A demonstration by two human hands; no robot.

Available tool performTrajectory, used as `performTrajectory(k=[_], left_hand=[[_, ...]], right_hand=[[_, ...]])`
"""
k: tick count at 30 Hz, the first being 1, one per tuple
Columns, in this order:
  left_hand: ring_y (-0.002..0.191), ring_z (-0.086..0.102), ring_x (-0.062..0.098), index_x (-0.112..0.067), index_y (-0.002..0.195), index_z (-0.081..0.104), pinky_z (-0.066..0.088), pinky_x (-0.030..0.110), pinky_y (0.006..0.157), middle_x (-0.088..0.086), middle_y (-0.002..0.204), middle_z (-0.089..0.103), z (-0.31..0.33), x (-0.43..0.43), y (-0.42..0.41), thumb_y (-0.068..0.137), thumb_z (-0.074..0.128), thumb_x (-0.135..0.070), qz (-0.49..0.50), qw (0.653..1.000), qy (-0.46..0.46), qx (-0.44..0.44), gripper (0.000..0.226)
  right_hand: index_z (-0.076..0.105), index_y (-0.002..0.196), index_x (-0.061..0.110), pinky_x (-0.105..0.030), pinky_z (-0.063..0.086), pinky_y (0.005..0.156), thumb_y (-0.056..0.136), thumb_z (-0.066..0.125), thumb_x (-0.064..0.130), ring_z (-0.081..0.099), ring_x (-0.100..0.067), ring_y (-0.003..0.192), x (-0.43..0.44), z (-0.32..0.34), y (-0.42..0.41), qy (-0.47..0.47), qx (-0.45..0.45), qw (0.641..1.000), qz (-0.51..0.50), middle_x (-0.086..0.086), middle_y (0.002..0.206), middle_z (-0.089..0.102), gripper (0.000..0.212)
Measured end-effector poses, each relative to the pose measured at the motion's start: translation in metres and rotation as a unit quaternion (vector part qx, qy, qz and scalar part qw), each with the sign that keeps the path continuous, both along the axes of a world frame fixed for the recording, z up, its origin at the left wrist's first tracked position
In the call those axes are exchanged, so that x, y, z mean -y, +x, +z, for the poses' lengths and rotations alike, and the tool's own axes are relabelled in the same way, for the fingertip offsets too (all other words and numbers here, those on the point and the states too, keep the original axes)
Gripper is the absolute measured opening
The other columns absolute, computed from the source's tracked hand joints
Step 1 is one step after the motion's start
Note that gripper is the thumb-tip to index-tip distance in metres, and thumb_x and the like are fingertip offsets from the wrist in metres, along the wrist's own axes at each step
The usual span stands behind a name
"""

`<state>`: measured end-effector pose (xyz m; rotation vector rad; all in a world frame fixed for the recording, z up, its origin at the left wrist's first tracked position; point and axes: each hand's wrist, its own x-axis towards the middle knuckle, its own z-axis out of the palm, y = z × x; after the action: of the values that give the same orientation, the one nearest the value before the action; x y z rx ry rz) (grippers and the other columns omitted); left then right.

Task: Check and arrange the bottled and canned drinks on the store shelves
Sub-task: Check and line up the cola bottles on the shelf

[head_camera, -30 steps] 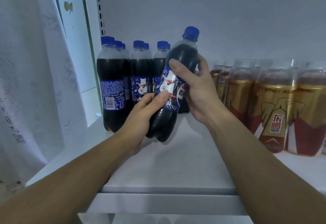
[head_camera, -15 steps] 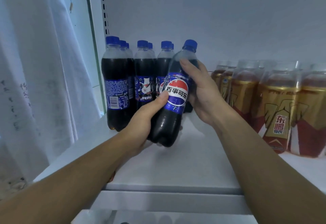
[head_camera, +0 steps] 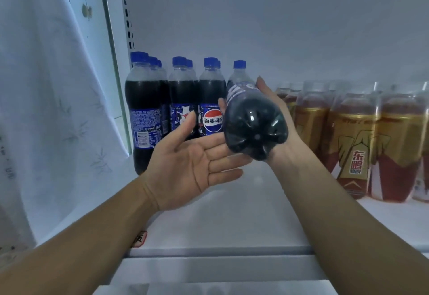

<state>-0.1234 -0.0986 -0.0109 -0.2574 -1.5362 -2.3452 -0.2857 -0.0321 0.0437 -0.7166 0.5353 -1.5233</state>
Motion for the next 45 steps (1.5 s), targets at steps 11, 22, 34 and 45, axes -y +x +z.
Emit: performTrajectory(k=[11, 22, 34, 45], left_hand=[[0.09, 0.07, 0.005, -0.019, 0.115, 0.065, 0.052, 0.013, 0.071, -0.005, 0.1, 0.076, -0.001, -0.021, -0.01, 0.078, 0.079, -0.008, 0.387, 0.873, -0.265, 0.131, 0.041], [0.107, 0.065, 0.005, -0.03, 0.12, 0.062, 0.05, 0.025, 0.095, -0.013, 0.111, 0.073, -0.008, -0.017, -0.014, 0.068, 0.09, -0.017, 0.464, 0.796, -0.374, 0.104, 0.06], [0.123, 0.049, 0.0, -0.015, 0.135, 0.05, 0.042, 0.011, 0.101, -0.012, 0.13, 0.051, 0.0, -0.002, 0.0, 0.085, 0.065, -0.017, 0.705, 0.565, -0.423, -0.067, 0.052], [0.126, 0.046, 0.013, -0.022, 0.149, 0.03, 0.041, 0.034, 0.109, -0.001, 0.14, 0.044, 0.017, 0.036, 0.039, 0.075, 0.082, -0.001, 0.721, 0.636, -0.268, 0.064, 0.093]], right_hand=[[0.057, 0.138, 0.012, -0.045, 0.055, 0.095, 0.068, 0.077, 0.011, 0.064, -0.029, 0.108, 0.016, -0.011, -0.012, -0.248, -0.163, 0.955, -0.009, -0.017, 0.124, 0.064, 0.073], [0.056, 0.132, 0.02, -0.037, 0.056, 0.084, 0.052, 0.085, 0.006, 0.066, -0.027, 0.108, 0.012, -0.008, -0.023, -0.315, -0.236, 0.918, 0.04, -0.01, 0.122, 0.065, 0.086], [0.049, 0.128, 0.039, -0.032, 0.061, 0.08, 0.083, 0.075, -0.002, 0.067, -0.019, 0.112, 0.029, -0.014, -0.018, -0.16, -0.264, 0.891, -0.333, 0.008, 0.126, 0.062, 0.066], [0.043, 0.142, 0.018, -0.042, 0.048, 0.106, 0.089, 0.076, 0.021, 0.057, -0.022, 0.125, 0.021, -0.025, -0.019, 0.051, -0.507, 0.776, -0.372, -0.004, 0.142, 0.057, 0.062]])
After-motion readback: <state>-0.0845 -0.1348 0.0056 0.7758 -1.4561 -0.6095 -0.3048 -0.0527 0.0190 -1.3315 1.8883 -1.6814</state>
